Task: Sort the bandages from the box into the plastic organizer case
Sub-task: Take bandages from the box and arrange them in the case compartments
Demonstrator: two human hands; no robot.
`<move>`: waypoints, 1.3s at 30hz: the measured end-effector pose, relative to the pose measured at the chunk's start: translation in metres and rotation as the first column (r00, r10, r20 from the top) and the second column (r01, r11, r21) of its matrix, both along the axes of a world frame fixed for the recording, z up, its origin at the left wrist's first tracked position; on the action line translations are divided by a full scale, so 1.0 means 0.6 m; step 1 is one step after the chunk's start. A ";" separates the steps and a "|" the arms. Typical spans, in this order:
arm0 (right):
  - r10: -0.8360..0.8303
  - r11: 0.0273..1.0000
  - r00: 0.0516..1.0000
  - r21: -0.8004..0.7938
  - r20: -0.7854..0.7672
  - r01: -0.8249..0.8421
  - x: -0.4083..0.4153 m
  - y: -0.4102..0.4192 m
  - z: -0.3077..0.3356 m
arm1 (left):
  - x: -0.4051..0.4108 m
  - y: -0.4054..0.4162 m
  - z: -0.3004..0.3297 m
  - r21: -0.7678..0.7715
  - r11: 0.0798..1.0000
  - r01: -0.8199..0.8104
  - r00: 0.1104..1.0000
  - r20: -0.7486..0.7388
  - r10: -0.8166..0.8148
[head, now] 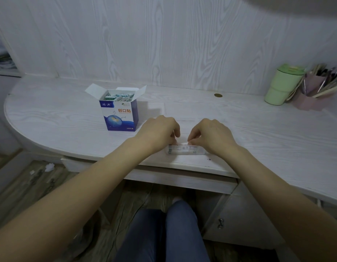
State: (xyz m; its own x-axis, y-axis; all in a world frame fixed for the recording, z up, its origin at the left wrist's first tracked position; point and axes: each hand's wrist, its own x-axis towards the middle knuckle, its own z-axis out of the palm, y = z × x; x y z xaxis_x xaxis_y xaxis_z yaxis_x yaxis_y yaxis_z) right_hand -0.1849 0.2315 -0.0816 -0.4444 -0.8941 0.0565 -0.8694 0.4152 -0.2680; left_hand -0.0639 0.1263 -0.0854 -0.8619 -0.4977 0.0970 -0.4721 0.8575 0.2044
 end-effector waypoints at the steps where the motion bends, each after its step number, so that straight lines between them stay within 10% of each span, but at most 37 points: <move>1: 0.003 1.000 1.000 -0.008 0.016 -0.003 0.000 0.001 0.000 | 0.005 -0.001 0.002 0.030 1.000 -0.003 1.000 -0.012 0.004; 14: 0.158 0.832 0.980 -0.551 0.121 -0.066 0.064 -0.085 0.071 | 0.125 -0.090 0.065 -0.206 0.908 -0.364 0.888 -0.372 0.271; 26: 0.458 0.872 0.884 -0.148 -0.093 -0.467 0.102 -0.274 0.103 | 0.158 -0.248 0.082 0.072 0.987 -0.141 0.989 0.055 0.137; 39: 0.550 0.832 0.834 -0.103 0.036 -0.544 0.094 -0.326 0.102 | 0.160 -0.257 0.083 0.119 0.988 -0.100 0.991 -0.081 0.110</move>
